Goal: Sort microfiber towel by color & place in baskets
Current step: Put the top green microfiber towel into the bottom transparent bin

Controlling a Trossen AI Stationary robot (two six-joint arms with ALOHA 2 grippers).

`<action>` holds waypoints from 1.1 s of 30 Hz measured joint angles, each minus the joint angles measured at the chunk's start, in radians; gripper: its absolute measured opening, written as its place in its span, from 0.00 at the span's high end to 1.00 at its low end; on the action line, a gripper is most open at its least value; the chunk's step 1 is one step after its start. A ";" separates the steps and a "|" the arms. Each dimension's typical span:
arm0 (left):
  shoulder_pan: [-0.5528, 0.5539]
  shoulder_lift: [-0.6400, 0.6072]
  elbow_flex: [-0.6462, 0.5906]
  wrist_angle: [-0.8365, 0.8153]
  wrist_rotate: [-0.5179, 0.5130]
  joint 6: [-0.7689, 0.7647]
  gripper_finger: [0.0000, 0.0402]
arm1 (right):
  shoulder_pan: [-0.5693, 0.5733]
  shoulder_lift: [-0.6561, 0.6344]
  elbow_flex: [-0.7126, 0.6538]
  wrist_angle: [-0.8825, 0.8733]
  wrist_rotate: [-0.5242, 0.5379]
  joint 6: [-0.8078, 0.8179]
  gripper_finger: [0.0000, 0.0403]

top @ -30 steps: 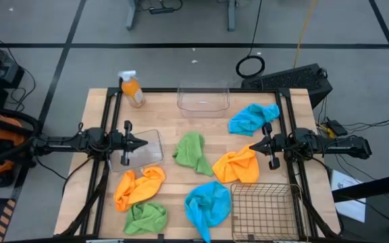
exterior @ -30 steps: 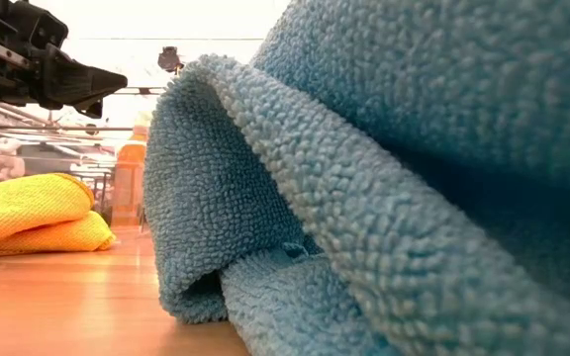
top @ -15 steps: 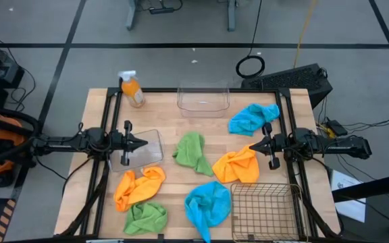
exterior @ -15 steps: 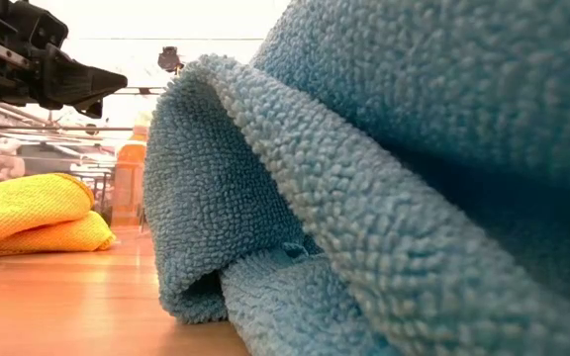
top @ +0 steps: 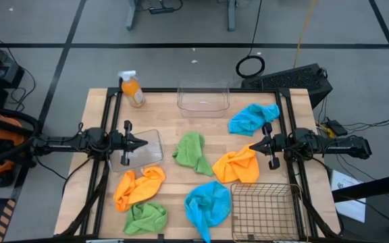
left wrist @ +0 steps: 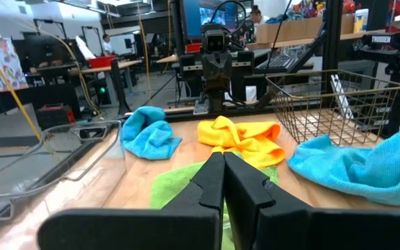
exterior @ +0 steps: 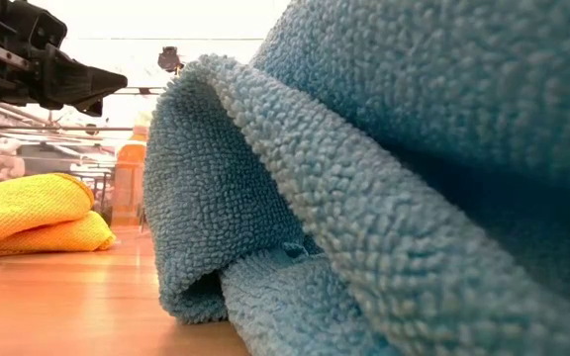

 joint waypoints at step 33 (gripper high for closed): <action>0.000 0.000 0.000 0.002 0.000 -0.001 0.97 | 0.000 0.001 0.054 -0.009 -0.003 0.014 1.00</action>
